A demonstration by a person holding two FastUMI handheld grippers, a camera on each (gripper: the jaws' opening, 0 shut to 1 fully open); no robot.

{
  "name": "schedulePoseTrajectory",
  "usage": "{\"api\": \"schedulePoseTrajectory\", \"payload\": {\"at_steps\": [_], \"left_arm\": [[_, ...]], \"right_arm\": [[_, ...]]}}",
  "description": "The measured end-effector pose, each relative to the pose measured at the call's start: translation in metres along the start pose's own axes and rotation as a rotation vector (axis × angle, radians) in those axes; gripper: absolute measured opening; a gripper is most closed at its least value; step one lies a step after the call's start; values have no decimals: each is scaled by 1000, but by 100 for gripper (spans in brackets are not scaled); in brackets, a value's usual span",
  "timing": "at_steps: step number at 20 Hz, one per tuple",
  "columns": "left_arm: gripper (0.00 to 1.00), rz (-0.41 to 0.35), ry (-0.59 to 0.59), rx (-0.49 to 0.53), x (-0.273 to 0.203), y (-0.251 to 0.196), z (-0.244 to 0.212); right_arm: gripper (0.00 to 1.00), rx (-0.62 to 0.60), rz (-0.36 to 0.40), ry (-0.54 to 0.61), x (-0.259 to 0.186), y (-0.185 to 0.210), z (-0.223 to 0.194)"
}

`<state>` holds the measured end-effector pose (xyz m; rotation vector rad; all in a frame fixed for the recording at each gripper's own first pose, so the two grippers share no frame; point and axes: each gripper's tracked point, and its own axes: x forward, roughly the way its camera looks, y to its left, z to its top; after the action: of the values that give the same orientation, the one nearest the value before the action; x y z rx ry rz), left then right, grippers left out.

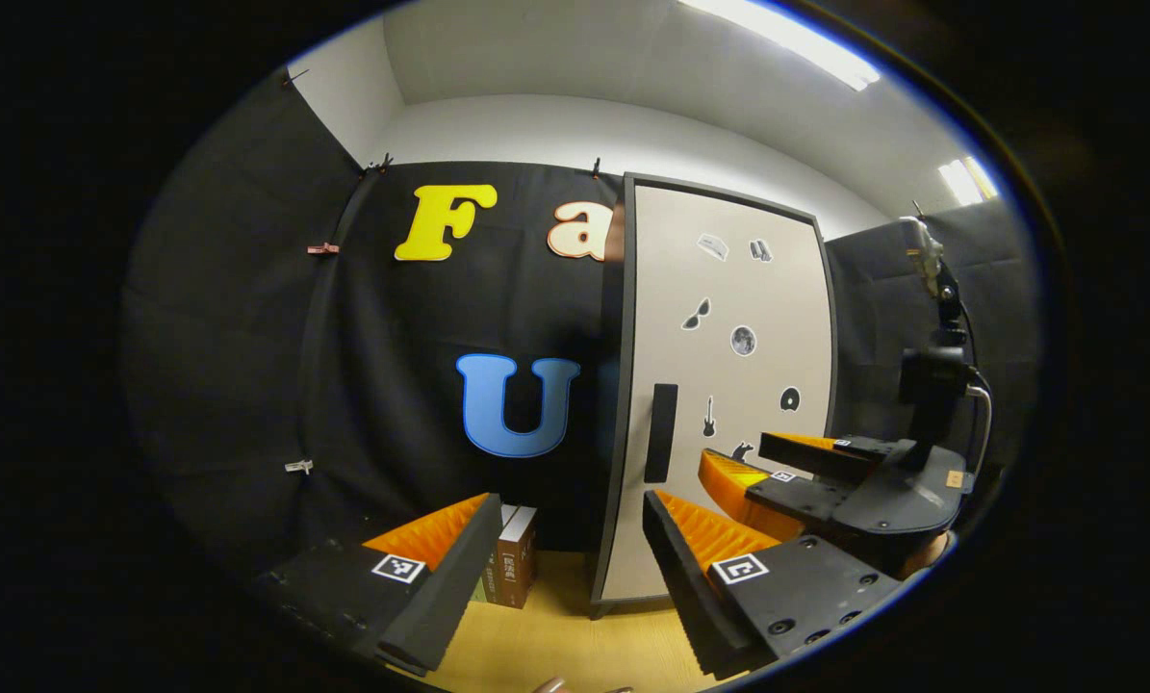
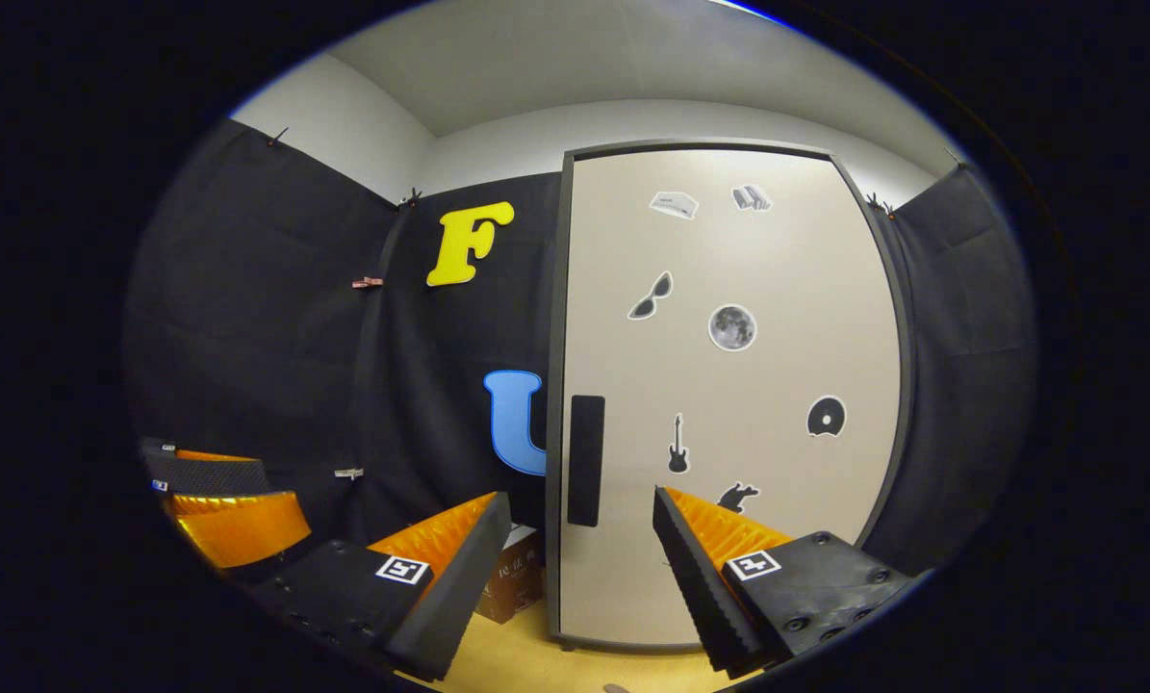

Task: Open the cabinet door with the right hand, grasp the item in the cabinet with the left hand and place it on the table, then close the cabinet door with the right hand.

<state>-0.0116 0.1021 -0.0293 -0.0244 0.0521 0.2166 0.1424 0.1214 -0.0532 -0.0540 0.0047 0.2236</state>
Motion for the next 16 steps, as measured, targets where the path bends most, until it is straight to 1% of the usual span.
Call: {"api": "schedulePoseTrajectory", "payload": {"at_steps": [3,5,7,8,11,13,14,16], "left_arm": [[93,34,3,11,-1,11,-1],[92,47,-2,4,-2,18,-1],[92,69,-9,-1,-5,27,1],[93,90,-11,15,-5,34,0],[92,140,-3,81,-7,50,4],[92,138,-22,78,-9,50,12],[93,134,-29,70,-8,50,14],[92,132,-16,68,-10,54,11]], "right_arm": [[96,12,-2,14,25,2,-11],[95,2,-26,11,43,-2,-16],[90,-1,-51,-8,57,-6,-18],[88,2,-56,-11,64,-6,-20],[89,3,-72,2,81,-3,-25],[74,7,-92,-14,90,-2,-20],[70,11,-107,-26,94,-4,-17],[71,19,-127,-42,101,-4,-14]]}}
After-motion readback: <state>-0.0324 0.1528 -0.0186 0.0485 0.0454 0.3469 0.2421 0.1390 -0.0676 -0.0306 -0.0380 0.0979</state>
